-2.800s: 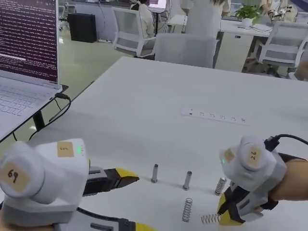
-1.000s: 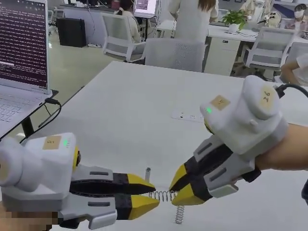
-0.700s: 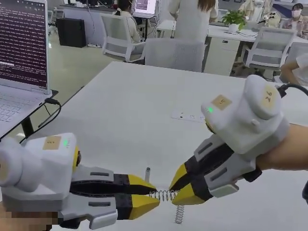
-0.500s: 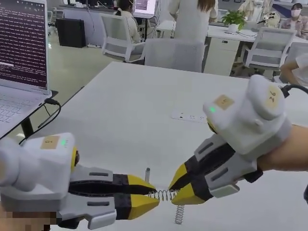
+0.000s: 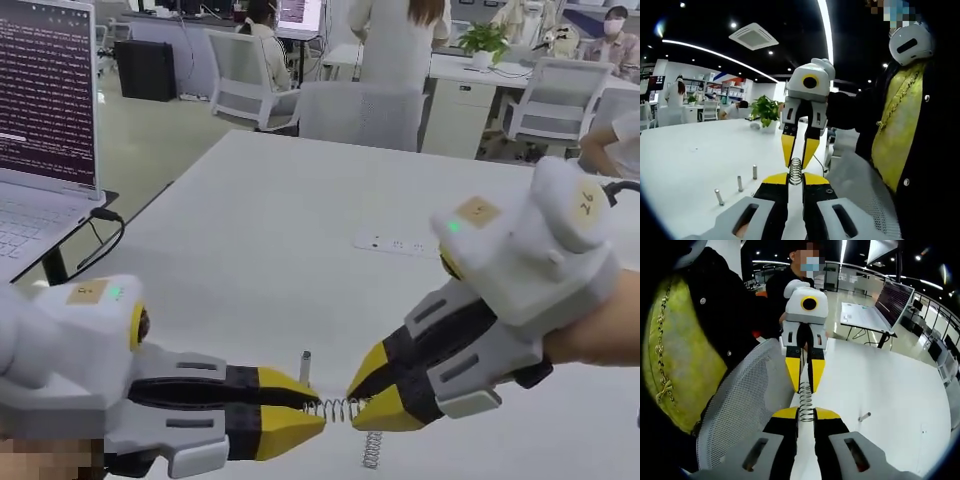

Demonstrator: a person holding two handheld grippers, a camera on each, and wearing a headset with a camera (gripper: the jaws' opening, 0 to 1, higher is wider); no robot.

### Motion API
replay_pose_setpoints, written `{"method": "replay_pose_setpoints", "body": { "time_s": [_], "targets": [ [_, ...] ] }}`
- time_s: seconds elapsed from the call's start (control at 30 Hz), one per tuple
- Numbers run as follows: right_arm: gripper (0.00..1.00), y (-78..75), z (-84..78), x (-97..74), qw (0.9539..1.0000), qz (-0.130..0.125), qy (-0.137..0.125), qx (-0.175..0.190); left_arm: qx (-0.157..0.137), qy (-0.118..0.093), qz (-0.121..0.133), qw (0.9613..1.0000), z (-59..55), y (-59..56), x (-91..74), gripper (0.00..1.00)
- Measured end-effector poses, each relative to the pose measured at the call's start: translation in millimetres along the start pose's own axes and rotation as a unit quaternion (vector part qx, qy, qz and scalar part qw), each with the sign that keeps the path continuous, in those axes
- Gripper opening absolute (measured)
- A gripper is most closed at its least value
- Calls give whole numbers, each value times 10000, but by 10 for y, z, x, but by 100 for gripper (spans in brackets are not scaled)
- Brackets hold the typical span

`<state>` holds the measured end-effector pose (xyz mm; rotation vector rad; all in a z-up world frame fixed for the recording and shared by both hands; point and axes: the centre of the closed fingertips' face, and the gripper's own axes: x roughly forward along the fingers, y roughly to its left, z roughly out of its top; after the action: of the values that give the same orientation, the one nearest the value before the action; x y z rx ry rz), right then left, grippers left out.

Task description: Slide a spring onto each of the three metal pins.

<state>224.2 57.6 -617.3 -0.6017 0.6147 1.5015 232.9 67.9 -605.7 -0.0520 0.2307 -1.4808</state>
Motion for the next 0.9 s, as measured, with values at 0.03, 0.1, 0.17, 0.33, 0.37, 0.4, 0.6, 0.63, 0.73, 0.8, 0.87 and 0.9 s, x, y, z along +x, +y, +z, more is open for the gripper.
{"method": "replay_pose_setpoints", "body": {
  "time_s": [0.03,0.1,0.17,0.33,0.37,0.4,0.6,0.63,0.73,0.8,0.87,0.9],
  "targets": [
    [9,2,4,-7,10000,-9,-32,2,-14,-5,-8,10000,4,-7,1,2],
    [9,9,19,-24,9999,-18,-119,60,-56,-22,-40,10000,12,-22,1,2],
    [11,7,40,-42,9997,-41,-224,101,-111,-64,-71,9999,26,-31,0,2],
    [15,21,116,-99,9976,-53,-623,301,-186,-171,-126,9996,71,-49,-13,2],
    [16,11,141,-115,9964,-100,-763,346,-196,-192,-141,9995,83,-55,-18,2],
    [17,10,152,-121,9959,-105,-822,376,-204,-206,-150,9995,90,-58,-20,2],
    [18,33,374,-296,9768,26,-1932,923,-315,-486,-237,9980,230,-88,-61,2],
    [19,27,407,-333,9726,24,-2108,983,-326,-529,-238,9978,253,-87,-65,2],
    [19,14,434,-391,9662,-2,-2334,1097,-339,-668,-262,9968,340,-93,-83,2],
    [21,21,418,-381,9667,-13,-2314,1092,-325,-693,-268,9967,369,-96,-85,2],
    [21,28,426,-367,9649,2,-2367,1137,-313,-745,-309,9962,408,-112,-83,2],
    [21,33,427,-360,9647,12,-2375,1139,-331,-784,-327,9958,426,-118,-83,2]
  ]
}}
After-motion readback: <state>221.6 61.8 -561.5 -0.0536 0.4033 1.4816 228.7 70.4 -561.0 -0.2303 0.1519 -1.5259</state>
